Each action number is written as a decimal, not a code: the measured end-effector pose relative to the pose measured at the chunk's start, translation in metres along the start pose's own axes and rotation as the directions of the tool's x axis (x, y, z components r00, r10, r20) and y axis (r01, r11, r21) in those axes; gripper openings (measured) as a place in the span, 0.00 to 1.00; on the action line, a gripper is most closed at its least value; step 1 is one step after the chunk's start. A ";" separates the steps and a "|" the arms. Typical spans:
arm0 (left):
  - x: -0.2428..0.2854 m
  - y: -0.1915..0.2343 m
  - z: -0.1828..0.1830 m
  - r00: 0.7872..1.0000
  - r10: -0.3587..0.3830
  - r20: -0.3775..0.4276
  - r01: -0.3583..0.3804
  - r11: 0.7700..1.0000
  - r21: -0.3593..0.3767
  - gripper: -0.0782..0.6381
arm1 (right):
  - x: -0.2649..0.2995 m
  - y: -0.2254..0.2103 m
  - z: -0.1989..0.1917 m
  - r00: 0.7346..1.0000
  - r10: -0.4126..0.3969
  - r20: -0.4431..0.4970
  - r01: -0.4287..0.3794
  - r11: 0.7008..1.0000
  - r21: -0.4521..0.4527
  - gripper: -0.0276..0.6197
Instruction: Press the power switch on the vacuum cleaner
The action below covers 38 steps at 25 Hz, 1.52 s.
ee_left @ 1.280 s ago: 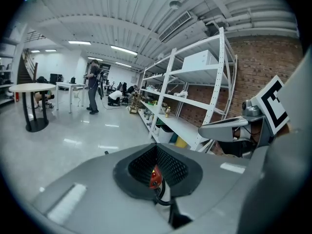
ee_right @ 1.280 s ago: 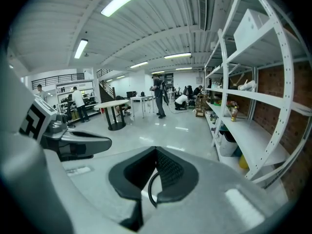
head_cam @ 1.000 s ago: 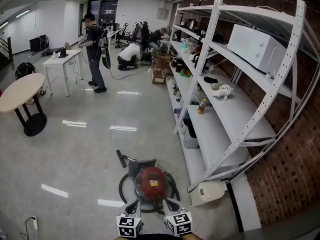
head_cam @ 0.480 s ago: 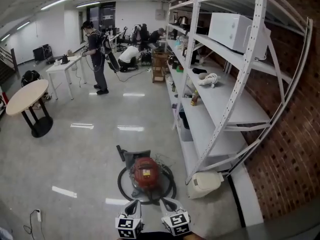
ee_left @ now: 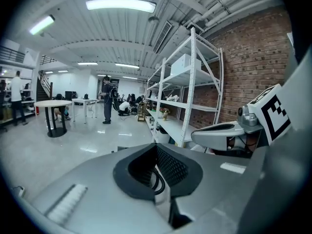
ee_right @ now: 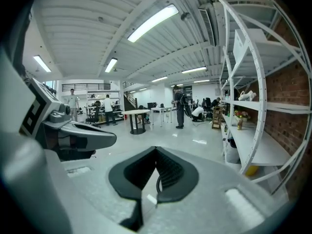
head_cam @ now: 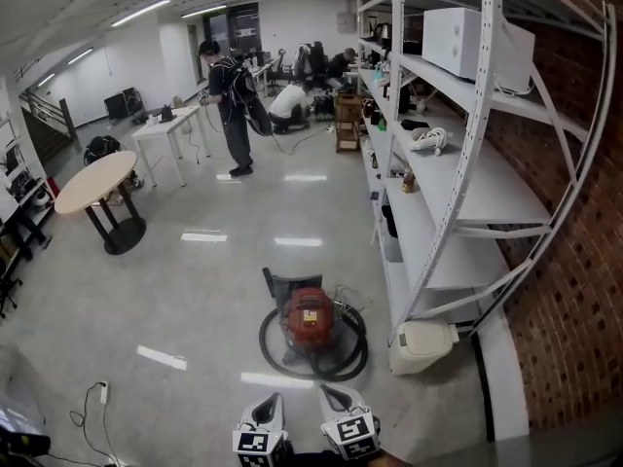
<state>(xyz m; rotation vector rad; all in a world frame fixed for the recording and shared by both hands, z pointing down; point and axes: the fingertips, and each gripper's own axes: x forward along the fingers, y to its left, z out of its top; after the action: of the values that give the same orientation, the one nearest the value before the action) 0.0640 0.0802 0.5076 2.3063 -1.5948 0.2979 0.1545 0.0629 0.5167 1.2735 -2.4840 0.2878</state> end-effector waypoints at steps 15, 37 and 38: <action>-0.089 0.004 -0.028 0.995 0.091 0.047 -0.093 0.995 0.045 0.13 | -0.049 0.064 -0.012 0.999 0.041 0.001 -0.041 0.997 -0.060 0.03; -0.227 0.043 -0.062 0.993 0.062 0.105 -0.066 0.997 0.030 0.13 | -0.129 0.194 -0.023 0.998 -0.060 -0.005 0.060 0.997 -0.050 0.03; -0.229 0.040 -0.061 0.992 0.049 0.118 -0.053 0.998 0.026 0.13 | -0.131 0.195 -0.027 0.998 -0.064 -0.006 0.063 0.997 -0.054 0.03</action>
<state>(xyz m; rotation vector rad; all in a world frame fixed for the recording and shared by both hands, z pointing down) -0.0538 0.2888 0.4904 2.3468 -1.7180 0.2020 0.0719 0.2825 0.4861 1.3241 -2.4229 0.2084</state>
